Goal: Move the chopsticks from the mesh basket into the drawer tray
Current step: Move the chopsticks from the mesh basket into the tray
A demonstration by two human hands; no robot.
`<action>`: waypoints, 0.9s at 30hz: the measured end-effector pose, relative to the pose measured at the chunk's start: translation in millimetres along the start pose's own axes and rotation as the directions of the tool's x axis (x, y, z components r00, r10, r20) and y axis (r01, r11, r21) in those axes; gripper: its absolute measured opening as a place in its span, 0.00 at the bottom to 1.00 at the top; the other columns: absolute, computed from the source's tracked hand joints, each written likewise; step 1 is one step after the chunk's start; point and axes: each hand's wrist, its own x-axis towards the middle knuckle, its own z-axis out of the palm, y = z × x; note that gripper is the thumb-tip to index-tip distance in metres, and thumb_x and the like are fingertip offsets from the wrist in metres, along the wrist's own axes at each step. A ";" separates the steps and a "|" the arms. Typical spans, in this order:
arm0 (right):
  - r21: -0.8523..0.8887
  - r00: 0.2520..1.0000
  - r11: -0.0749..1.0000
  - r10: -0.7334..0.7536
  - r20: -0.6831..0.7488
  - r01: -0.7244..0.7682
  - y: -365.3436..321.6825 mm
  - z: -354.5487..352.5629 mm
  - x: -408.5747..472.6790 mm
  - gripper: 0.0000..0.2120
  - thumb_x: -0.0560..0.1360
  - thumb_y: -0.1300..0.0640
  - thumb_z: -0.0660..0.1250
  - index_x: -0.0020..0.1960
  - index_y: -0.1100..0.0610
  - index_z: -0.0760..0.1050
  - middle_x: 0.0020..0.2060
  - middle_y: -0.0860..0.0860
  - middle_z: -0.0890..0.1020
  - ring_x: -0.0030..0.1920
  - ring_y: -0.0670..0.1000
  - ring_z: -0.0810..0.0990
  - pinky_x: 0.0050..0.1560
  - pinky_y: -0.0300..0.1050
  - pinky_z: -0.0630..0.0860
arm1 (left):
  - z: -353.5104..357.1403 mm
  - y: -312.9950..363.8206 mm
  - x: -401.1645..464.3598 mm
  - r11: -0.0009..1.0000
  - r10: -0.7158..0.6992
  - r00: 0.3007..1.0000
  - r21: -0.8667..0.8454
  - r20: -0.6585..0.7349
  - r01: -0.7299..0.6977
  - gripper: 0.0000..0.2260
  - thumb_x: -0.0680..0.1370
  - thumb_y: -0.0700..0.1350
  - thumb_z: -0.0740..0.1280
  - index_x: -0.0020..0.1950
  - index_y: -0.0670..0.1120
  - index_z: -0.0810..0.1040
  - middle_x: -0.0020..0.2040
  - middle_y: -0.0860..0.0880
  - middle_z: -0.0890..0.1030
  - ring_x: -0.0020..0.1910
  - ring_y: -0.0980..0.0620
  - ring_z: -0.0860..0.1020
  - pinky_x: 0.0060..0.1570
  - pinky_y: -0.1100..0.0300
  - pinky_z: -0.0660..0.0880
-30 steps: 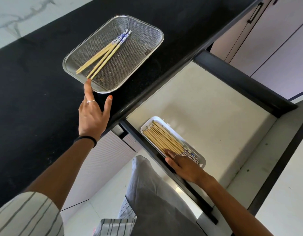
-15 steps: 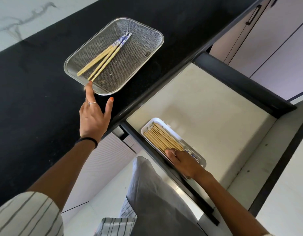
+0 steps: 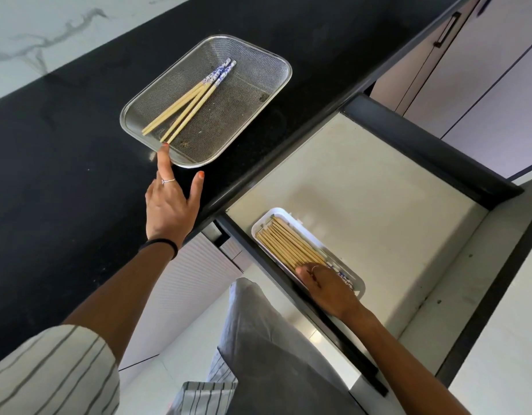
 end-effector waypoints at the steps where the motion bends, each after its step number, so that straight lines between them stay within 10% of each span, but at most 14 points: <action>1: 0.013 0.999 1.000 -0.003 -0.052 0.004 1.1 2.6 0.5 0.18 0.79 0.41 0.54 0.55 0.50 0.77 0.52 0.49 0.83 0.53 0.49 0.80 0.56 0.42 0.77 | -0.3 0.1 -0.1 1.000 -0.002 1.000 0.000 -0.001 0.002 0.32 0.82 0.55 0.59 0.79 0.46 0.47 0.74 0.37 0.66 0.69 0.35 0.70 0.72 0.42 0.63; 12: -0.154 0.997 0.987 -0.028 0.078 0.040 -4.2 8.5 -3.7 0.25 0.80 0.42 0.50 0.73 0.52 0.64 0.75 0.48 0.63 0.75 0.51 0.60 0.74 0.51 0.62 | 0.1 -2.6 3.6 1.000 0.010 1.000 0.012 0.004 -0.010 0.31 0.82 0.54 0.59 0.79 0.45 0.49 0.73 0.37 0.68 0.69 0.35 0.70 0.71 0.40 0.64; 27: -0.213 0.998 0.977 -0.015 0.067 0.029 2.6 10.7 -17.3 0.34 0.74 0.33 0.42 0.75 0.48 0.57 0.70 0.48 0.71 0.68 0.54 0.71 0.66 0.50 0.71 | -2.0 -0.3 3.2 1.000 0.000 1.000 -0.006 0.011 0.000 0.30 0.82 0.53 0.59 0.79 0.46 0.50 0.68 0.34 0.73 0.66 0.34 0.73 0.69 0.40 0.66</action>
